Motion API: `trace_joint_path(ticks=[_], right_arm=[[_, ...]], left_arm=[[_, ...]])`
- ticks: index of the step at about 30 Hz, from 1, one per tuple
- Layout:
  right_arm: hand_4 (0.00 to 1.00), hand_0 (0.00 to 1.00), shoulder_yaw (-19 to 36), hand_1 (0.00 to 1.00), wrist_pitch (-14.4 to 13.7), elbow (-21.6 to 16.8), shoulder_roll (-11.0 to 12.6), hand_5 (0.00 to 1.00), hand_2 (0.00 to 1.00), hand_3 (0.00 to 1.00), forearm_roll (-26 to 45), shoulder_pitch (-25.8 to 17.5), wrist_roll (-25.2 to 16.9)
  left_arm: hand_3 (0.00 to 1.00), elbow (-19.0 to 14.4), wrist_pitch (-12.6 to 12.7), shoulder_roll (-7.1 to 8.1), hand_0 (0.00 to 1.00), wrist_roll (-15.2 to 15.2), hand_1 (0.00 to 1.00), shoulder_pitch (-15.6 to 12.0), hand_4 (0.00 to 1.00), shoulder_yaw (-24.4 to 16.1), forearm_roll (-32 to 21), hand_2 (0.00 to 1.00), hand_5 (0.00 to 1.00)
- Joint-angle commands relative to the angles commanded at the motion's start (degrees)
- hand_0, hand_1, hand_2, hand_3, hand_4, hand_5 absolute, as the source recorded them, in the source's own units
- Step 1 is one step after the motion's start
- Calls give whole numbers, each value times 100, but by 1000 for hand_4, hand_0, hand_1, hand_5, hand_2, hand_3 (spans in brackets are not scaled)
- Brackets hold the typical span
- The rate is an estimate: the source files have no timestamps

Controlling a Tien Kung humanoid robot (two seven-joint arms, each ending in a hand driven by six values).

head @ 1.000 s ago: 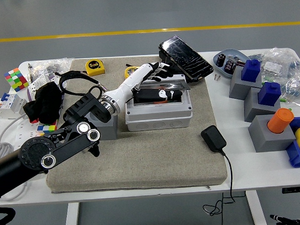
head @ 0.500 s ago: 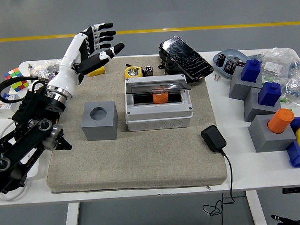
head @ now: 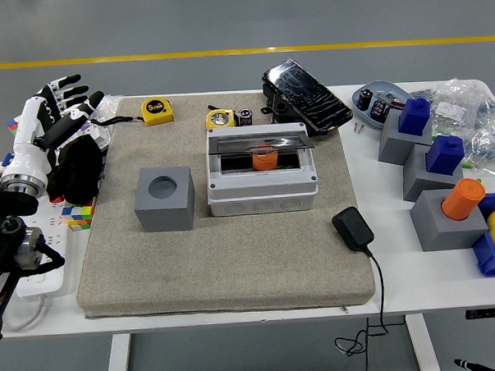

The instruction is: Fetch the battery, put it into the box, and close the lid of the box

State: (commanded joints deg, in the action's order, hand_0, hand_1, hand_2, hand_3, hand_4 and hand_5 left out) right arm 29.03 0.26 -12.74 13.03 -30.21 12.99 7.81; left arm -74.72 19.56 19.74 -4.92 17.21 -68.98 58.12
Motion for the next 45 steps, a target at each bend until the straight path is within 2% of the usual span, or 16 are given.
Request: trace_joint_path(ticks=[21,45], right_arm=[[891,666,27,663,-4,-25,-10,510,672,549,-45,-22,-2],[891,667,43,663,15,-5,-29,505,673,549,-48,-37,5]], left_arm=[[732,16,-27,-55,631,43,725,-41,998,82,100,712,409],[738,-15,-132,-107,639,215,726,-132,998,-45,174,712,403]])
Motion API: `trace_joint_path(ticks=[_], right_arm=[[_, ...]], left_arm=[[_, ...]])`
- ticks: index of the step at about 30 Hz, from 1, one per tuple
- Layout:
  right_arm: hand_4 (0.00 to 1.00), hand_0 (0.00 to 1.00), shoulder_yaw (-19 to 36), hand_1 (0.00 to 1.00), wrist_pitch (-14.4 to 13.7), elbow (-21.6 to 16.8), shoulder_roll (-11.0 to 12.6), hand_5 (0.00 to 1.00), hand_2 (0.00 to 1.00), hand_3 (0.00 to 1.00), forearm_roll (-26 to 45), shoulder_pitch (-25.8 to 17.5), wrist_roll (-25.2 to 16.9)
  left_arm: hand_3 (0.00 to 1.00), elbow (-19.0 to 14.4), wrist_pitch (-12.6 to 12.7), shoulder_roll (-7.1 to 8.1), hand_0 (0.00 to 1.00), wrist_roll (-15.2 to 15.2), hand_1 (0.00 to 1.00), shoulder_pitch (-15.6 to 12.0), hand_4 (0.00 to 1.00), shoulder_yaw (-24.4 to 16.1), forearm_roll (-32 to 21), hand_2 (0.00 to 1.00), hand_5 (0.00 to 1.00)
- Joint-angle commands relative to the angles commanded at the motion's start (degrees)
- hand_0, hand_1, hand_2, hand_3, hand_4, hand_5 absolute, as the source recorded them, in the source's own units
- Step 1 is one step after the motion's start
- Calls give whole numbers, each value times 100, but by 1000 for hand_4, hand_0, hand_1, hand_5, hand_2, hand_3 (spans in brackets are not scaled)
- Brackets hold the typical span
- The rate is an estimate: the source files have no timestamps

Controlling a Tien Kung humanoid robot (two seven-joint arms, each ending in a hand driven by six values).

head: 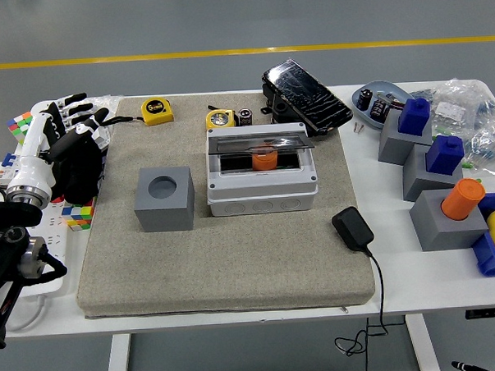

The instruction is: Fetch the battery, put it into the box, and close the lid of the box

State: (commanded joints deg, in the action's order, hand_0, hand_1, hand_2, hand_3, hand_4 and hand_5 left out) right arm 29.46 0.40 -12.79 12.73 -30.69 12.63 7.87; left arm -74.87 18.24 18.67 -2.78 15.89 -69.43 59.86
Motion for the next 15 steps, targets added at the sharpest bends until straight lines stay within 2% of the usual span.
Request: trace_joint_path(ticks=[15], right_arm=[[891,666,-24,662,8,4,-6,504,672,550,12,-6,6]], left_arm=[[741,7,-23,-13,636,26,726,-25,998,2,-3,714,405]])
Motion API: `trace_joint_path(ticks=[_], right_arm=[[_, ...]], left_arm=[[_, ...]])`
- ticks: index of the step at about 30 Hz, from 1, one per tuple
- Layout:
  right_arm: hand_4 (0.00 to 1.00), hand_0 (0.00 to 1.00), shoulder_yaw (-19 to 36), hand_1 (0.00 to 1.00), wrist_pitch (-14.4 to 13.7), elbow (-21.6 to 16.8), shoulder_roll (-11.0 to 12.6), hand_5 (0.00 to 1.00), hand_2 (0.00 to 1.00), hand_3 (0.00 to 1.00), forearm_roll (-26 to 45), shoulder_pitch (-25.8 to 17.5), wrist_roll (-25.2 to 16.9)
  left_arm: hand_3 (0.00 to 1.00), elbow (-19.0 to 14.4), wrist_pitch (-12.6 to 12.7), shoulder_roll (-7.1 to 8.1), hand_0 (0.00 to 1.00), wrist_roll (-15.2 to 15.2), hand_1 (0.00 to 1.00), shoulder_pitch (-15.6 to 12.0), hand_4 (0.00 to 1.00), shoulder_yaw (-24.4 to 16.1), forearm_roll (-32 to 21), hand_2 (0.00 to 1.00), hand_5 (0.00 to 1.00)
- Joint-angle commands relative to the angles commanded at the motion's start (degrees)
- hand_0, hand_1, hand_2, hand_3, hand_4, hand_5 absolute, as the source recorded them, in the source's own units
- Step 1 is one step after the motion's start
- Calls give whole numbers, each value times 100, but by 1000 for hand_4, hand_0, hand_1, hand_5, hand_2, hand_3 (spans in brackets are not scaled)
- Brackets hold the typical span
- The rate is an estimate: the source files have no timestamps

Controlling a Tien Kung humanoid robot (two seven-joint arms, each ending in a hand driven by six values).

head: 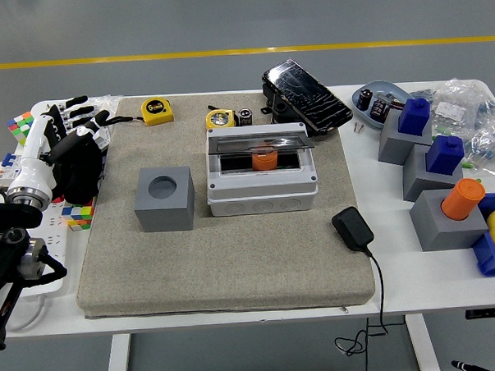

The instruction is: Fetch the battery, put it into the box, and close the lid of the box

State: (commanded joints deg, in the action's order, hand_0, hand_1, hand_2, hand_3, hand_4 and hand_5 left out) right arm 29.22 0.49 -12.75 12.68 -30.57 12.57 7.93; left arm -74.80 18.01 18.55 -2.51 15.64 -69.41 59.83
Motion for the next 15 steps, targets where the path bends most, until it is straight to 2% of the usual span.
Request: trace_joint_path(ticks=[15], right_arm=[[892,666,-107,664,8,-15,24,504,673,550,13,82,19]], left_arm=[[744,-63,-14,42,643,14,728,-27,998,-52,4,717,408]])
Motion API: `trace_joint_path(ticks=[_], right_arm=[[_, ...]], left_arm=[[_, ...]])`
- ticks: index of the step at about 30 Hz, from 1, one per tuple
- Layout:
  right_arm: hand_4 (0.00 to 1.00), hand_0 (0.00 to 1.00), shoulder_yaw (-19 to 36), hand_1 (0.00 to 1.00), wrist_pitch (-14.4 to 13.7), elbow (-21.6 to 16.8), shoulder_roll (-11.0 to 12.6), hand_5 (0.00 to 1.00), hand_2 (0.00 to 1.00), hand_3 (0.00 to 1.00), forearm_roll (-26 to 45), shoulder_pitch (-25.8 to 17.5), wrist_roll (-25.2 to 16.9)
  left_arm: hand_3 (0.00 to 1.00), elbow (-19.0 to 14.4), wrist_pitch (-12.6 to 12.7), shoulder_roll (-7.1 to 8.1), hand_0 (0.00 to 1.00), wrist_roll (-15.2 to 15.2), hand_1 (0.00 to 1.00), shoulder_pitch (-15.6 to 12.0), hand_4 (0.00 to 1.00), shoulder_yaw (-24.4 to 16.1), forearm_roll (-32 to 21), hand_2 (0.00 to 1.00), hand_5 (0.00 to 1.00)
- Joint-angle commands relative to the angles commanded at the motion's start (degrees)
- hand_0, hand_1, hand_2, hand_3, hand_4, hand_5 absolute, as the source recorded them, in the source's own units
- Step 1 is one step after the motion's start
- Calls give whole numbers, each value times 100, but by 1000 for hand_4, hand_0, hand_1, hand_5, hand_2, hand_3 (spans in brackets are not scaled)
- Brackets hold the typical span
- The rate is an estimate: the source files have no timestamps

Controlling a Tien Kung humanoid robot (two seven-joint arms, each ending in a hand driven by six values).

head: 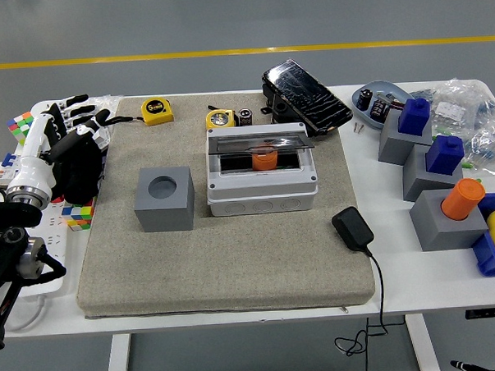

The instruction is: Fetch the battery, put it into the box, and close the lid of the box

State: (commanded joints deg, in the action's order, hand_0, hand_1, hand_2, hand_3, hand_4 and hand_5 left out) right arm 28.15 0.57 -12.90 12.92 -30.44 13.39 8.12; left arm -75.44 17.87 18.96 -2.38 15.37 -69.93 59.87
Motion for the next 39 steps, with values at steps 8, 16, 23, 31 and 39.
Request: trace_joint_path(ticks=[8,16,23,31,39], right_arm=[[893,666,-106,662,-1,11,42,503,674,550,42,35,4],[894,667,-212,664,15,32,32,502,674,551,109,6,9],[894,666,-116,664,-2,1,52,502,673,550,32,36,2],[895,666,-106,663,0,10,13,502,674,551,38,-15,0],[895,667,-69,664,-4,14,10,501,674,552,29,-34,-1]], left_arm=[[747,-1,-8,35,640,10,729,1,998,-3,1,718,413],[746,-18,-15,13,643,10,730,38,998,32,-5,719,413],[747,-27,-25,20,644,22,730,29,998,49,-3,721,415],[747,-50,-24,3,642,28,731,-46,998,-7,6,721,415],[747,-77,-26,-25,643,31,731,-87,998,-61,12,722,416]])
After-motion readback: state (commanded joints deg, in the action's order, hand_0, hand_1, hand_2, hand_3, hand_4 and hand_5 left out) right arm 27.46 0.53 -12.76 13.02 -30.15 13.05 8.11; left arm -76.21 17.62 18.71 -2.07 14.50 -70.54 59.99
